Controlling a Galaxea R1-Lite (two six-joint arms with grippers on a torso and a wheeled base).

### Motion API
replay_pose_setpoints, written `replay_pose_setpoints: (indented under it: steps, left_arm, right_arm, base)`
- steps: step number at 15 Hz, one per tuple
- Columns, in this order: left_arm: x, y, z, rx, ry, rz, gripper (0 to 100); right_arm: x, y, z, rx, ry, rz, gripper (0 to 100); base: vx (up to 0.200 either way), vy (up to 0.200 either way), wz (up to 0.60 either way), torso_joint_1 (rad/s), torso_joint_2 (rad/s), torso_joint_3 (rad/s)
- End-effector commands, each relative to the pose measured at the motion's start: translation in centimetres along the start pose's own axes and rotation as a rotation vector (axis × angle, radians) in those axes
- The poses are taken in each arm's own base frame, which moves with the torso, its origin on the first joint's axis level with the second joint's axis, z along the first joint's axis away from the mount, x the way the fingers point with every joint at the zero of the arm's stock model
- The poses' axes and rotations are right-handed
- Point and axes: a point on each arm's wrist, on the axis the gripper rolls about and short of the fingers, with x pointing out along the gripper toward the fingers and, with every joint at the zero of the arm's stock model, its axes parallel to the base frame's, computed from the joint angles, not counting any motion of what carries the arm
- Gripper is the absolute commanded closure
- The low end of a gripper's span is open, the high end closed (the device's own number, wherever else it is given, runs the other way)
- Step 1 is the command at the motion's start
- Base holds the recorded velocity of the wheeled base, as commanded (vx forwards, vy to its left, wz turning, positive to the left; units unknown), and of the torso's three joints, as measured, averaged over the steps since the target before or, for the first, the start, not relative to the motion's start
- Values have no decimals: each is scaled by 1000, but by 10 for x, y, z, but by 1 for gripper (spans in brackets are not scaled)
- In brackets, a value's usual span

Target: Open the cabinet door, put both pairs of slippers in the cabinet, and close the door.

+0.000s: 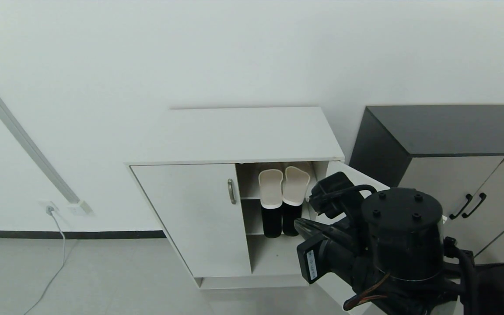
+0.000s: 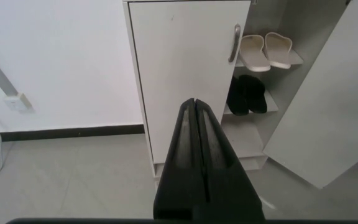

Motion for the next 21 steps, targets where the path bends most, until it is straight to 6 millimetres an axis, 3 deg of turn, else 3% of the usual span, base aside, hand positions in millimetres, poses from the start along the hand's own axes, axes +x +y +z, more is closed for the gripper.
replay_pose_setpoints:
  steps: [1,6,12,17,21]
  left_arm:
    - [0,0,0,-1,1,0,100]
    - [0,0,0,-1,1,0,100]
    - [0,0,0,1,1,0,100]
    - [0,0,0,1,1,0,100]
    - [0,0,0,1,1,0,100]
  right_arm:
    - [0,0,0,0,0,0,100]
    - [2,-4,2,9,-15,-14,100]
    - [7,-8,0,-26,-67,-33,100]
    - [8,-11,3,-28,-73,-47,100]
    - [26,-44,34,40,-108,-234,100]
  base:
    - [0,0,-600,-2,-7,-2]
    - [0,0,-600,7,-3,-4]
    - [0,0,0,0,0,0]
    - [-200,0,0,6,4,1]
    - [-50,0,0,-3,-1,2]
